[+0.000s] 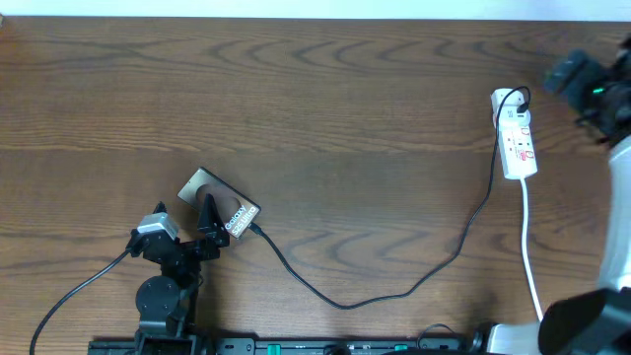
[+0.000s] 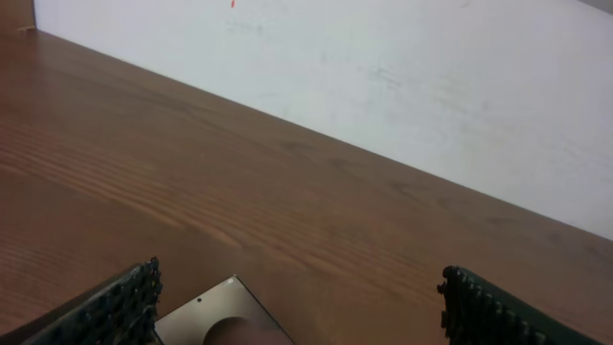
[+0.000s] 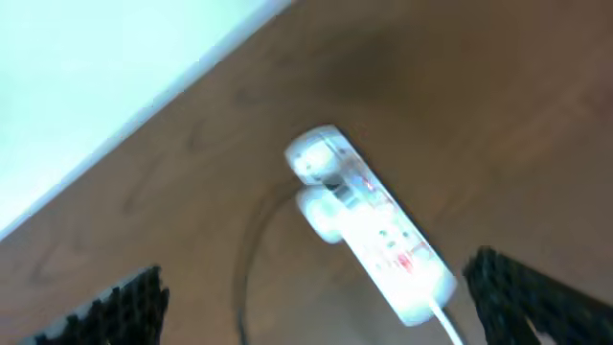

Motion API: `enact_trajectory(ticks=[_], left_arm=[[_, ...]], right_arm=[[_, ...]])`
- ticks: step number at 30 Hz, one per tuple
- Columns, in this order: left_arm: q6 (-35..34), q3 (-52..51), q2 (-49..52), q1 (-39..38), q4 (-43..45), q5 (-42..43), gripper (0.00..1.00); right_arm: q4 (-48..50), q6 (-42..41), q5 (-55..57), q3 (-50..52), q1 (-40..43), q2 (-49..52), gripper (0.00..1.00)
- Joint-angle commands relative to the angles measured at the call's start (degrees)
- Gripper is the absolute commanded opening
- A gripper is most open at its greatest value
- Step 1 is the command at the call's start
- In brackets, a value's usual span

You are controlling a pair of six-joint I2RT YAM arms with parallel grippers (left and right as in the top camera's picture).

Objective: Plug charger to phone and switch on socket

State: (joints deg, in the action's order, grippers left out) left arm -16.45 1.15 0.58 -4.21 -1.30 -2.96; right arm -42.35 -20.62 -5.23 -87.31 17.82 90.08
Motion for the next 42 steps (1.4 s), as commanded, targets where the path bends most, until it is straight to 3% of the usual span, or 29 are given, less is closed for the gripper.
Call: enact_trajectory(ticks=[1, 11, 22, 25, 28, 42], left_arm=[[0.81, -0.92, -0.35, -0.22, -2.56, -1.14, 0.91], [0.79, -0.92, -0.35, -0.22, -2.56, -1.14, 0.91], [0.81, -0.92, -0.35, -0.22, -2.56, -1.14, 0.91], [0.79, -0.92, -0.35, -0.22, -2.54, -1.14, 0.91], [0.79, -0.92, -0.35, -0.22, -2.56, -1.14, 0.91], [0.79, -0.92, -0.35, -0.22, -2.56, -1.14, 0.91]], right_arm=[[9.46, -0.26, 0.94, 10.84, -3.52, -6.25, 0.99], [47.3, 0.11, 12.94, 47.43, -14.67, -23.78, 0.99], [65.92, 3.63, 19.28, 79.84, -19.61, -51.89, 0.99], [66.93, 8.07, 19.28, 86.97, -21.07, -61.83, 0.99], [59.58, 10.97, 19.52, 87.01, -22.27, -68.13, 0.99], [39.15, 12.17, 19.69, 86.99, -23.08, -82.84, 0.99]])
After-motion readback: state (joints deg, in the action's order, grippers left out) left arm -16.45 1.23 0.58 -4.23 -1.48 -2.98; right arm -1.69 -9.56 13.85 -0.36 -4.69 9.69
